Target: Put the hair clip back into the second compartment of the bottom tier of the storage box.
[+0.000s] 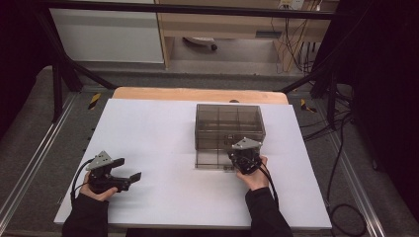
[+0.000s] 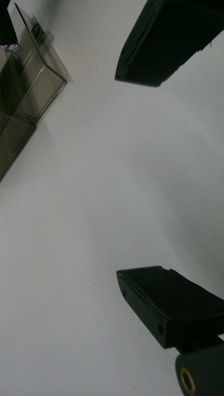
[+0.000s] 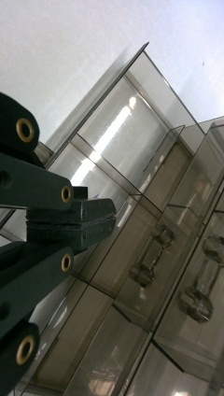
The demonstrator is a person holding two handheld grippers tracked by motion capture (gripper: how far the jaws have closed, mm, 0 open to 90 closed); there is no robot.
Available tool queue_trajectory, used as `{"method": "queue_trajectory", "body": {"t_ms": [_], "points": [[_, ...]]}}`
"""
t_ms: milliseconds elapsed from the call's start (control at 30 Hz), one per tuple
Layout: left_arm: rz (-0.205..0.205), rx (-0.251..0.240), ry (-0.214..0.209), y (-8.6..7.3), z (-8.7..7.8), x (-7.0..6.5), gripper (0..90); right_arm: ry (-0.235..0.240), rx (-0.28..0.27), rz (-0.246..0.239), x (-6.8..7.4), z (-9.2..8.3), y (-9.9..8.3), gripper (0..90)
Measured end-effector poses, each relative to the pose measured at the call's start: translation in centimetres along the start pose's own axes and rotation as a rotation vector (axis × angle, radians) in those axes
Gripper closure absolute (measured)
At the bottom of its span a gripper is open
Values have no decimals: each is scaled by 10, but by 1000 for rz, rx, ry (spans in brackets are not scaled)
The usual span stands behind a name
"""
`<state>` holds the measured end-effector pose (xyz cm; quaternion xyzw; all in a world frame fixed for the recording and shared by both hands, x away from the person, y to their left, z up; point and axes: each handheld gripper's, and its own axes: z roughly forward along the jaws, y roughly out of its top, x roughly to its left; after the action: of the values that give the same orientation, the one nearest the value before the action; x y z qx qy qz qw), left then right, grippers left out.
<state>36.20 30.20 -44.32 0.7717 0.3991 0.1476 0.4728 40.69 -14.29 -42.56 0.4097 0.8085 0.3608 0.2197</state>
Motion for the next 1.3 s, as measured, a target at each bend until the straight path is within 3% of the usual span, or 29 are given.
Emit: {"method": "queue_trajectory", "body": {"t_ms": [1133, 1300], "points": [[1, -1, 0, 0, 0, 0, 46, -19, 25, -17, 1, 13, -6, 896], [0, -1, 1, 0, 0, 0, 46, -21, 20, -10, 1, 12, -5, 854]]}}
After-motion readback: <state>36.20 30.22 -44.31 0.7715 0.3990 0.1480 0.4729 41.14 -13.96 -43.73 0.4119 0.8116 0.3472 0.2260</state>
